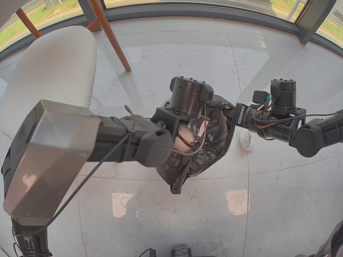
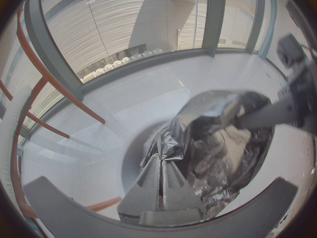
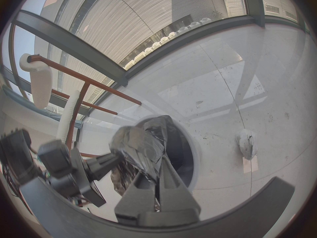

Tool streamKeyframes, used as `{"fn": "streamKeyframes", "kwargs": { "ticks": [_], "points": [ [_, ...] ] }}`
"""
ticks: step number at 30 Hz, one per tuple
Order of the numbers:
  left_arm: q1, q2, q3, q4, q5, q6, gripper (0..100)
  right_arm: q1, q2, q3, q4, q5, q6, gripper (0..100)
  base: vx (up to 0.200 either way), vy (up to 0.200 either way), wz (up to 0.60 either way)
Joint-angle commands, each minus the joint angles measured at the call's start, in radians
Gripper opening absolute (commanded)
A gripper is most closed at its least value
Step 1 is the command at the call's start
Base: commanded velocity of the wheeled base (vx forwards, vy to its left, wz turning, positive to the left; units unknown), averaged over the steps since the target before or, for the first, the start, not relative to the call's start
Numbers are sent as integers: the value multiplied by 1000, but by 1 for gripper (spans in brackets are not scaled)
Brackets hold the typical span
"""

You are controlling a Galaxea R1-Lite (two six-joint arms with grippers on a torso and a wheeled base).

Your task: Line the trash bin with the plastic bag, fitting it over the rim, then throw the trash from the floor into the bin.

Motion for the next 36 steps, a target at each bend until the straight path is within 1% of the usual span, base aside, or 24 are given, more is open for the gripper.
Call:
{"fn": "streamKeyframes", "kwargs": {
  "ticks": [1,4,7,9,11,14,17,21,27,29,30,33,36],
  "points": [
    [24,-8,-98,1,-12,8,0,4,-8,-13,-1,7,-31,0,0,0,0],
    [27,-8,-127,3,-25,10,0,-21,-6,-13,-1,25,-78,0,0,0,0],
    [28,-8,-156,4,-30,11,0,-47,-10,-19,-1,63,-123,0,0,0,0],
    [32,-7,-176,4,-32,13,0,-65,-6,-38,-1,71,-134,0,0,0,0],
    [53,-2,-194,4,-44,28,0,-78,-5,-64,-1,73,-134,0,0,0,0],
    [64,-1,-234,4,-64,54,0,-107,3,-107,1,74,-134,0,0,0,0],
    [81,19,-283,13,-65,54,0,-125,12,-142,4,77,-132,0,0,0,0],
    [81,28,-318,62,-70,42,0,-131,35,-159,3,77,-134,0,0,0,0],
    [81,55,-318,58,-79,39,0,-134,73,-179,-1,96,-137,0,0,0,0],
    [82,70,-318,58,-96,34,0,-150,101,-211,1,96,-137,0,0,0,0],
    [82,81,-318,58,-101,33,0,-157,115,-229,-1,96,-137,100,0,0,0],
    [84,108,-318,59,-102,33,0,-165,136,-272,-1,93,-129,100,0,0,0],
    [98,119,-318,61,-105,33,0,-165,104,-240,15,108,-129,100,0,0,0]
  ]
}}
